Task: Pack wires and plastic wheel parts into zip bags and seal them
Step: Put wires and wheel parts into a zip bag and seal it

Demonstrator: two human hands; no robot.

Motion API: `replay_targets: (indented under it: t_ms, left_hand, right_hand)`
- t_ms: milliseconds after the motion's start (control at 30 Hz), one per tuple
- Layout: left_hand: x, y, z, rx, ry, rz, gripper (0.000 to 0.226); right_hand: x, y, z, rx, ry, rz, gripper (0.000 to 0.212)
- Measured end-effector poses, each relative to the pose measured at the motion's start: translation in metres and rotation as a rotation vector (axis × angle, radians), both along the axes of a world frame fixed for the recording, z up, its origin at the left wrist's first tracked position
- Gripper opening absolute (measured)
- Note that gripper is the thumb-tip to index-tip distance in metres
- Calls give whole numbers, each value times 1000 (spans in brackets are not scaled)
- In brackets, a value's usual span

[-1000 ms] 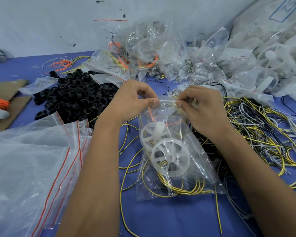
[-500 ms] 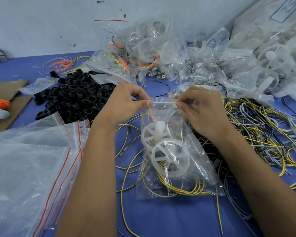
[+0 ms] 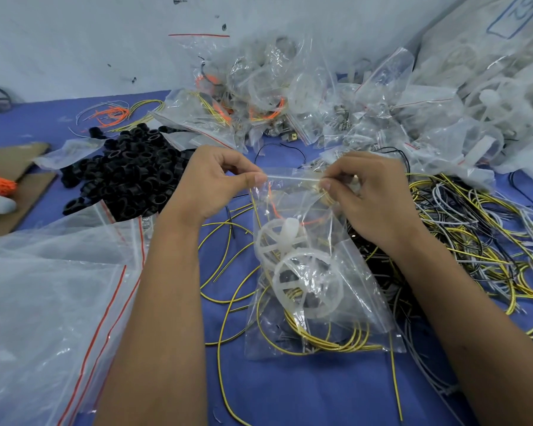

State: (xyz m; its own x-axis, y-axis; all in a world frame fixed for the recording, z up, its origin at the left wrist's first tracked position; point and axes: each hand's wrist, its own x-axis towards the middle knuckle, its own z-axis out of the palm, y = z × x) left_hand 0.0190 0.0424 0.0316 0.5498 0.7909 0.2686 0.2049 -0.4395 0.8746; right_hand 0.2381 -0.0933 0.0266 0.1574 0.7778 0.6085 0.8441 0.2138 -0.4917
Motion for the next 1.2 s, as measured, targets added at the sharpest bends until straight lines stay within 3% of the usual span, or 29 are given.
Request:
replay_targets:
  t_ms: [133,367,467,600,733,900,967,1067,1133,1200]
  left_hand:
    - [-6,1,-4,-70,-75,0,10]
    - [-5,1,-4,-21,-88,-41,19]
    - [1,-1,-3,-122,-119,-77,13]
    - [14,-9,-8,-161,-146,-103,8]
    - [12,-5,-11,-131,-234,-20,21]
    - [18,-7,-10,-186,-384,38,28]
    - [23,-10,-7,-225,-485,54,30]
    - [32,-13,-1,-354,-714,124,34]
    - [38,-13,0,-396,-851,247,25]
    - [41,-11,0,-387,-908,366,17]
  right_hand:
    - [1,-1,1,-5,1,-5,6]
    - [0,-2,3,-2,13,18,10]
    - [2,-3,6,16,49,35,13]
    - [-3,-3,2,-7,183,57,10]
    - [4,-3,0,25,306,-73,19]
    - [-2,-3,8,62,530,-38,24]
    - [-6,-2,12,-20,617,-3,30]
    - [-12,-3,14,-302,706,196,58]
    - [-19,-7,13,-503,540,348,64]
    - [-27,-9,11,-605,409,440,49]
